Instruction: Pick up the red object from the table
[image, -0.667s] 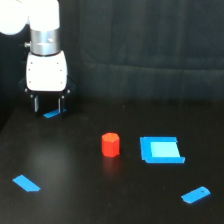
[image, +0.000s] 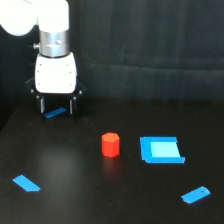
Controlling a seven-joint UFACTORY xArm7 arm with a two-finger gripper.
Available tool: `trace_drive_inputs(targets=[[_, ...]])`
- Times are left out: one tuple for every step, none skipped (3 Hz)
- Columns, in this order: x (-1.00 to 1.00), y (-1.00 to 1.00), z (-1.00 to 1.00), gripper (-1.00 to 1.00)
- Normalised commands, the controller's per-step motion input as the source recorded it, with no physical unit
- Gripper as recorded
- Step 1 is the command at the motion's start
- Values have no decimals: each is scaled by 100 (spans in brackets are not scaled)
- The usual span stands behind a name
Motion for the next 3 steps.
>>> trace_drive_inputs(targets=[[97,-76,-17,100],[94,-73,-23,100],[95,-69,-17,98]])
